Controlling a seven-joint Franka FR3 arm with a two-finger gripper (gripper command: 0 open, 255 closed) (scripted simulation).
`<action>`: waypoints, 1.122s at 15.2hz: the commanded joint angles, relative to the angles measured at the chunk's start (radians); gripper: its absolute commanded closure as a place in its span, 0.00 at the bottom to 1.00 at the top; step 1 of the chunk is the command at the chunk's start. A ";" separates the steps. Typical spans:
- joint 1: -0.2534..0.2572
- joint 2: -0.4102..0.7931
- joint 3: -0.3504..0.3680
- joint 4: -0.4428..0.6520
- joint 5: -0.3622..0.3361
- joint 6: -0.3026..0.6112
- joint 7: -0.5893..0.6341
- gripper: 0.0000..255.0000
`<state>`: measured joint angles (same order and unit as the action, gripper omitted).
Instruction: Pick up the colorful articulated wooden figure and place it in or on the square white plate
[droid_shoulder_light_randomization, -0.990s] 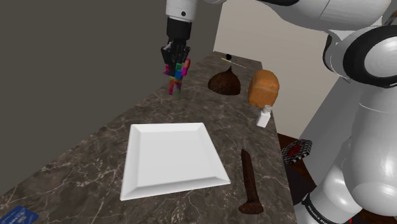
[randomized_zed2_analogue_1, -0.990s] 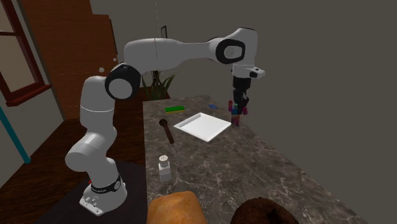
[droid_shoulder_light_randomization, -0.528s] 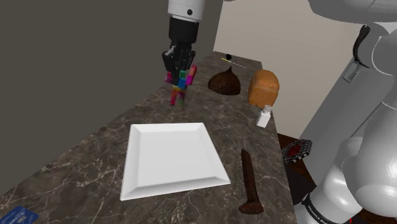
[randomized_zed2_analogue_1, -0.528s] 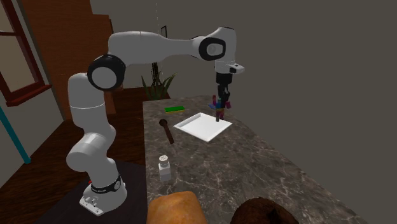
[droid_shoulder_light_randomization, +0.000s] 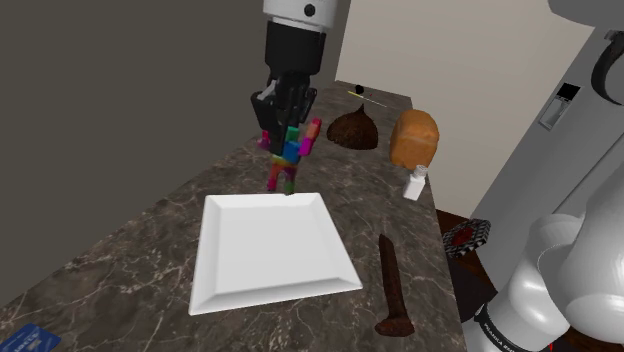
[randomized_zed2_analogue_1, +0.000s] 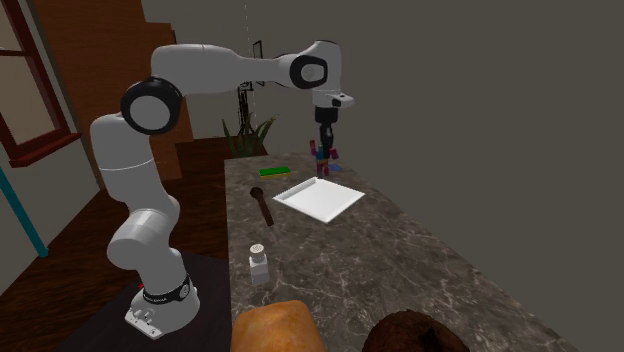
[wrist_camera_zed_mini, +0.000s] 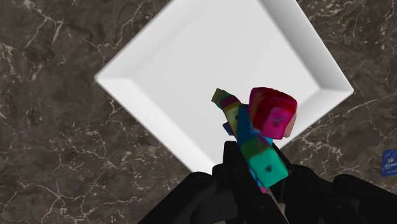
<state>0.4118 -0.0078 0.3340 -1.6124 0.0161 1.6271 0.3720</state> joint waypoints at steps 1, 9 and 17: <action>0.017 -0.035 0.017 -0.042 0.011 0.009 0.034 1.00; 0.016 -0.051 0.016 -0.168 0.017 0.120 0.029 1.00; 0.017 -0.051 0.017 -0.281 0.018 0.233 0.027 1.00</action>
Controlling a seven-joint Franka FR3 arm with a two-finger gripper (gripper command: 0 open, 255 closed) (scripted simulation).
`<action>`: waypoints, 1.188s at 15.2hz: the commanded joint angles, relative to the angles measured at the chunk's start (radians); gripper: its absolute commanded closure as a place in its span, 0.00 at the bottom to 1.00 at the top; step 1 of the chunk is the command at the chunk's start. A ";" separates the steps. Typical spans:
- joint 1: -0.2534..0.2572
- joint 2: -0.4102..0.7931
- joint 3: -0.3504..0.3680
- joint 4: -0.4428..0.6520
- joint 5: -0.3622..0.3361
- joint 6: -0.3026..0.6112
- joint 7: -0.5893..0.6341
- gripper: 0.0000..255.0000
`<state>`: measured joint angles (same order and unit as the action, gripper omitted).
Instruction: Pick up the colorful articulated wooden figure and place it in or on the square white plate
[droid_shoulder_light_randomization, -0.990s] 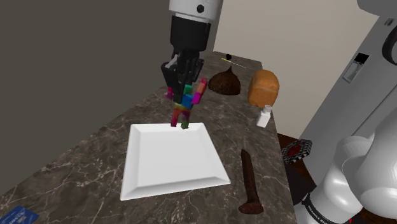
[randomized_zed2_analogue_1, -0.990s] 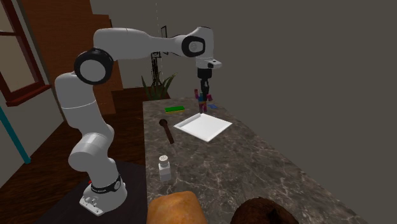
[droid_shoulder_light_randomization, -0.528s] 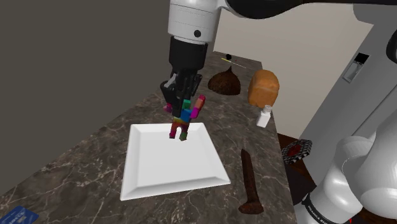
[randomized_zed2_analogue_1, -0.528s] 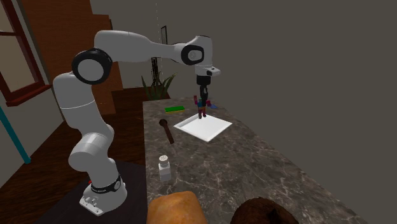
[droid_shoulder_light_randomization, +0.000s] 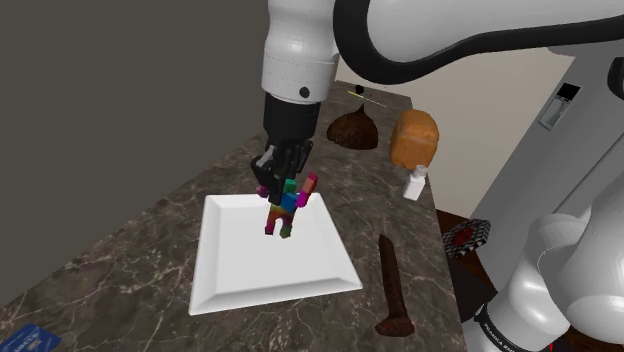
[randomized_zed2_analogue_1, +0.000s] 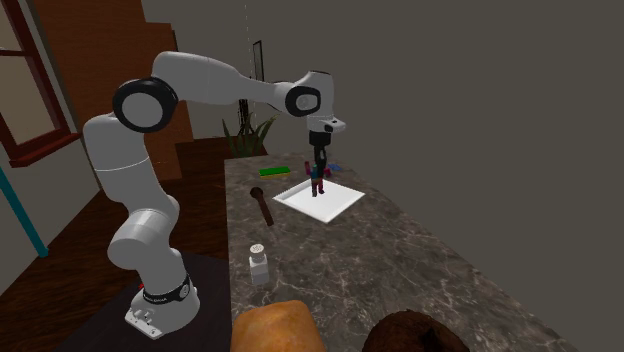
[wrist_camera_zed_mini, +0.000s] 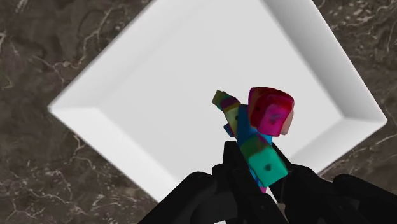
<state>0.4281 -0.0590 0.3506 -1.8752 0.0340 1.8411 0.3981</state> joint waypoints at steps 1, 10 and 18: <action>0.001 0.000 0.001 -0.019 0.000 0.019 0.001 1.00; 0.001 0.000 0.001 -0.019 0.000 0.019 0.001 0.00; -0.001 -0.002 -0.002 0.106 0.000 -0.108 0.001 0.00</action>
